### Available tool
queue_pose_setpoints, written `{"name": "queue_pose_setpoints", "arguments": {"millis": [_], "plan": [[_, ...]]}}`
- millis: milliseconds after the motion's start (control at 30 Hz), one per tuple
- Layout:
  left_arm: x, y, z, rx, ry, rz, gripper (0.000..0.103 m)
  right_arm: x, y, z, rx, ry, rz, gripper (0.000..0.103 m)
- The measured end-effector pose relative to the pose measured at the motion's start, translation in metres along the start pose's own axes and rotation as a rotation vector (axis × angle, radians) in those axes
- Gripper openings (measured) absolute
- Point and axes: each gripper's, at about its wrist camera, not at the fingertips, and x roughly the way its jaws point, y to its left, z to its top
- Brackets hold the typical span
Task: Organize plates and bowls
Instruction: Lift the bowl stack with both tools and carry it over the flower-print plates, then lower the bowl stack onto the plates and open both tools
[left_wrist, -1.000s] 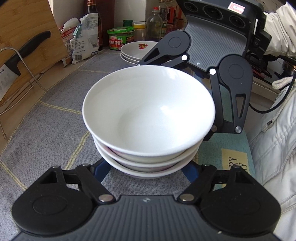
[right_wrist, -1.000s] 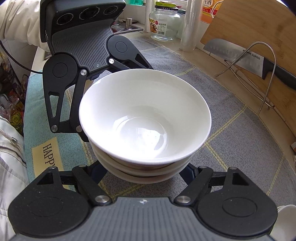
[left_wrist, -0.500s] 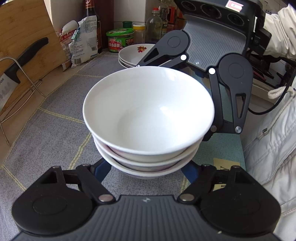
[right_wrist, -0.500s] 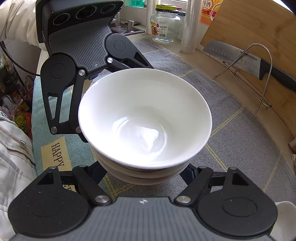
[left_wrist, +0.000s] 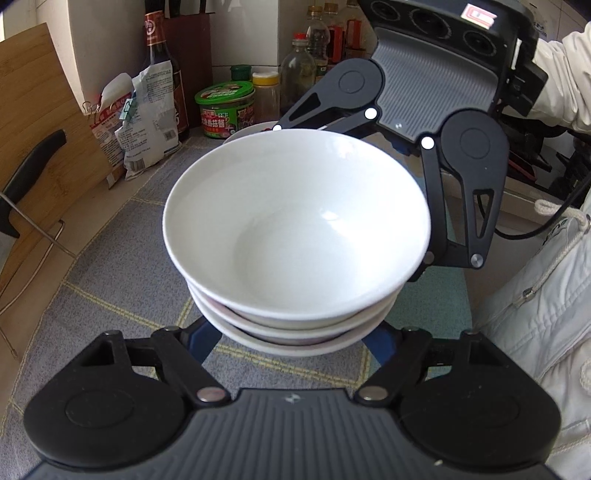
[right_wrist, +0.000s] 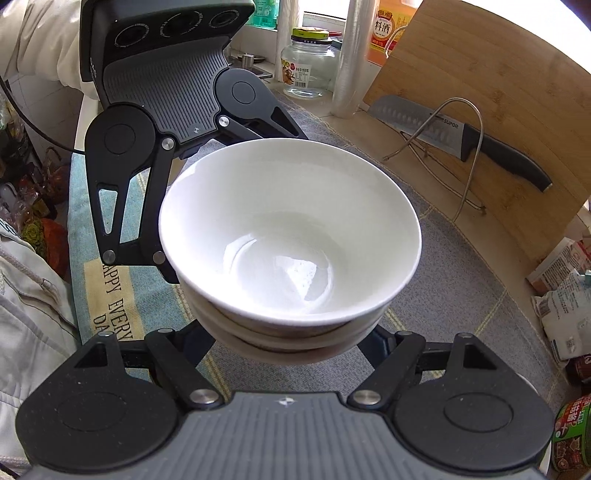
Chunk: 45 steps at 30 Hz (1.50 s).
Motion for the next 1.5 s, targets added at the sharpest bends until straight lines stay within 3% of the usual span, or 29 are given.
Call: {"name": "queue_pose_setpoints", "arguments": {"millis": [433, 800, 1133, 1500], "plan": [[0.062, -0.007, 0.070, 0.086, -0.041, -0.030, 0.081, -0.056, -0.053, -0.051, 0.041, 0.000, -0.081, 0.085], [0.124, -0.003, 0.114, 0.150, -0.052, -0.066, 0.081, -0.071, -0.098, -0.099, 0.093, 0.039, -0.150, 0.085], [0.158, 0.004, 0.125, 0.145, -0.029, -0.096, 0.081, -0.063, -0.124, -0.122, 0.133, 0.064, -0.132, 0.085], [0.163, 0.011, 0.123, 0.120, -0.009, -0.107, 0.081, -0.053, -0.130, -0.125, 0.135, 0.076, -0.112, 0.085]]}}
